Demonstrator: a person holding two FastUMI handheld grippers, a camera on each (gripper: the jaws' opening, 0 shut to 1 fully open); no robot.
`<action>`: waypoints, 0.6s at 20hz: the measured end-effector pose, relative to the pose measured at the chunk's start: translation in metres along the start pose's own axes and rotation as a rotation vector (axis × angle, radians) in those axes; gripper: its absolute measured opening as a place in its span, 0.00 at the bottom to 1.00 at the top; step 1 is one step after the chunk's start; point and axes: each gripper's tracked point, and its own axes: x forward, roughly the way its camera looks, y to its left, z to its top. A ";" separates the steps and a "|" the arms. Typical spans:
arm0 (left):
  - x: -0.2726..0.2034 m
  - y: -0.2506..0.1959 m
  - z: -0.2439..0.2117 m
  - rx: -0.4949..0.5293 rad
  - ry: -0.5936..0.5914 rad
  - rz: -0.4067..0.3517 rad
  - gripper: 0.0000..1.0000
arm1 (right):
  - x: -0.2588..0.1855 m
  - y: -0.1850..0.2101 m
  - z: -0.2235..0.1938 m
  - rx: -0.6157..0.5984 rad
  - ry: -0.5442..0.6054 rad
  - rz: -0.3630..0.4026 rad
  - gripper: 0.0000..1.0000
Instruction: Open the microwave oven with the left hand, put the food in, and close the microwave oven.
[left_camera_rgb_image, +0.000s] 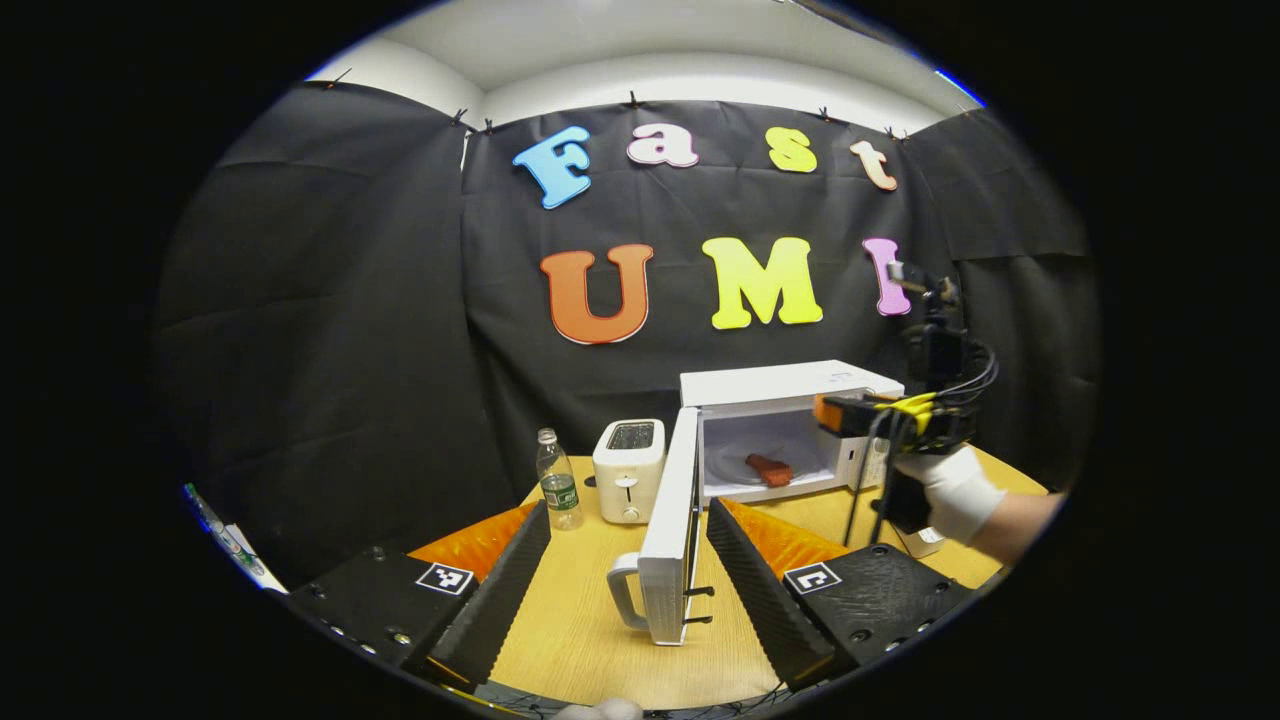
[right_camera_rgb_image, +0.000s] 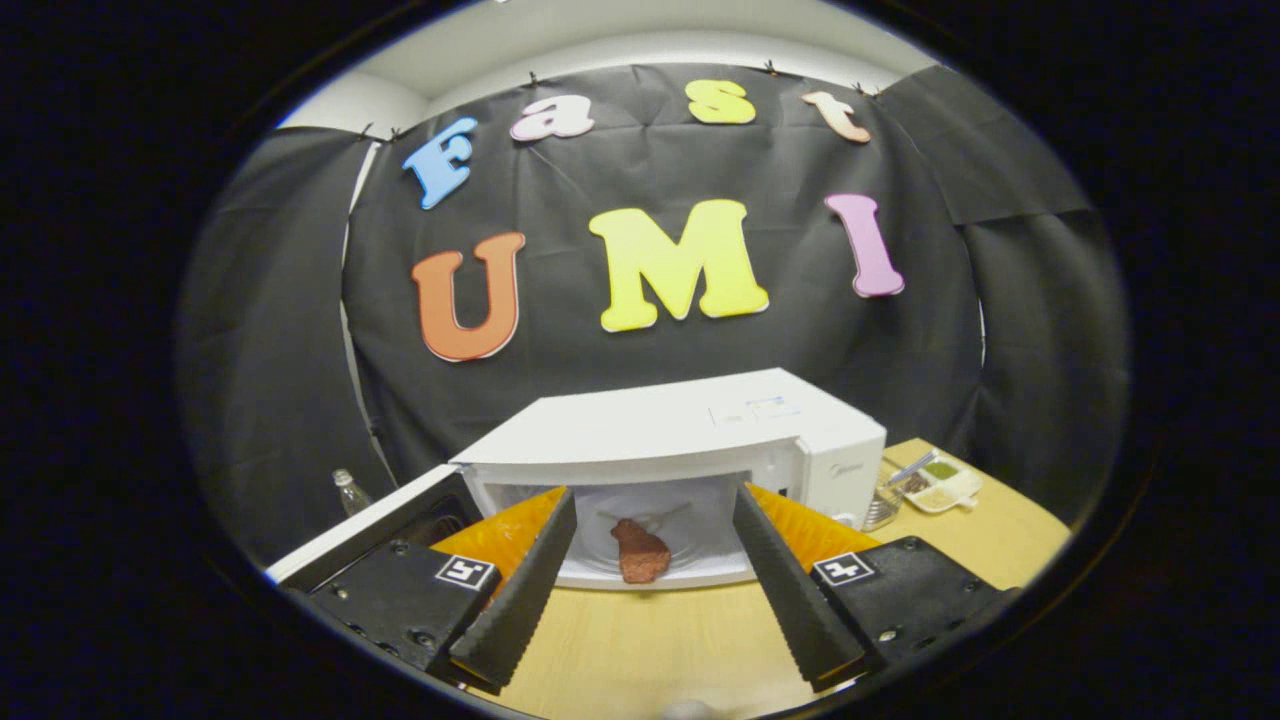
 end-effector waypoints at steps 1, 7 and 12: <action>-0.001 0.000 0.003 0.002 -0.007 -0.004 0.97 | -0.018 -0.009 0.012 -0.022 0.003 0.000 0.91; -0.015 0.014 0.006 -0.006 -0.012 0.001 0.97 | -0.123 -0.068 0.074 -0.069 -0.003 -0.002 0.92; -0.024 0.034 0.000 -0.005 -0.014 0.033 0.88 | -0.197 -0.103 0.093 -0.071 0.005 -0.030 0.92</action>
